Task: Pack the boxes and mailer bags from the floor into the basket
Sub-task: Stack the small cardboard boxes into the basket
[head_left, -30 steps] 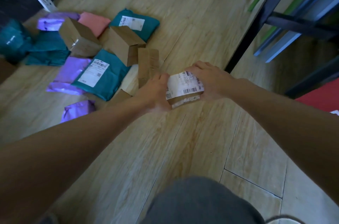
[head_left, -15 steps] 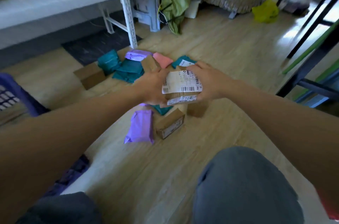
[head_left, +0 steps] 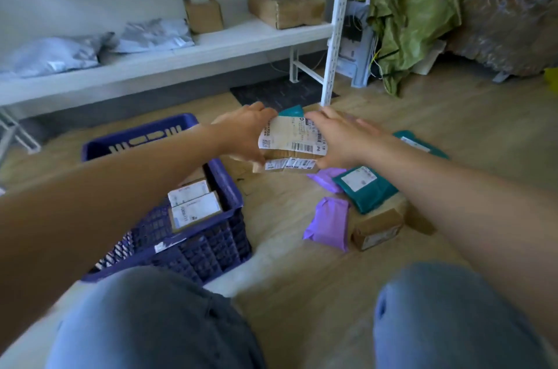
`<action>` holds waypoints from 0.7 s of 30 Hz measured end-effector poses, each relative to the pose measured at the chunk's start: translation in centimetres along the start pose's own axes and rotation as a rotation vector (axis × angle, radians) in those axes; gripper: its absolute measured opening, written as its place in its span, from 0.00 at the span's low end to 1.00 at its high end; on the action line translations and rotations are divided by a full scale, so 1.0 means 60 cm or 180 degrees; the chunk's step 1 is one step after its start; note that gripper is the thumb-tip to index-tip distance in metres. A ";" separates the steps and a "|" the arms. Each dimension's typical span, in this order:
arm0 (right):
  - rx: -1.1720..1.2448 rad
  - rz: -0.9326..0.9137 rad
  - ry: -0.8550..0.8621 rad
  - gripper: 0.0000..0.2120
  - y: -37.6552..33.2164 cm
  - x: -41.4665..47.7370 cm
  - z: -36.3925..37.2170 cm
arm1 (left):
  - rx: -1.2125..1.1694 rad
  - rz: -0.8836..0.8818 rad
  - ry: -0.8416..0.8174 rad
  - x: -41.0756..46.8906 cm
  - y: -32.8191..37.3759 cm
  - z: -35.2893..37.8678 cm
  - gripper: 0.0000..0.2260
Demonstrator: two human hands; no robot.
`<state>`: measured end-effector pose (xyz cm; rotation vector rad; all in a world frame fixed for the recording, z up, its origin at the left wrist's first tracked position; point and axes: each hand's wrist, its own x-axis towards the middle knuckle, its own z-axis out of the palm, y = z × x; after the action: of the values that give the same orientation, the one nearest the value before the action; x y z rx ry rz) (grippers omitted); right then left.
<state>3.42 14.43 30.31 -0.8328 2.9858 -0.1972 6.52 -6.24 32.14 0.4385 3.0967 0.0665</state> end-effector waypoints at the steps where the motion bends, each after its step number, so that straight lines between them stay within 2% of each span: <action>1: -0.0005 -0.0046 0.0009 0.46 -0.022 0.007 -0.003 | -0.0004 -0.0046 0.0019 -0.015 -0.018 -0.004 0.43; 9: 0.0093 -0.0582 -0.0161 0.48 -0.146 0.096 0.026 | -0.0348 -0.0619 0.0069 -0.095 -0.135 0.019 0.42; 14: 0.0288 -0.0912 -0.0342 0.44 -0.197 0.153 0.083 | -0.0417 -0.1045 -0.0044 -0.124 -0.200 0.065 0.43; 21: 0.0563 -0.1256 -0.0797 0.48 -0.242 0.212 0.199 | -0.0720 -0.1443 -0.0234 -0.157 -0.266 0.159 0.47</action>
<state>0.80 -5.85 20.39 -1.3052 2.5067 -0.3336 11.35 -23.80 22.01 -0.2608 2.9807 0.3766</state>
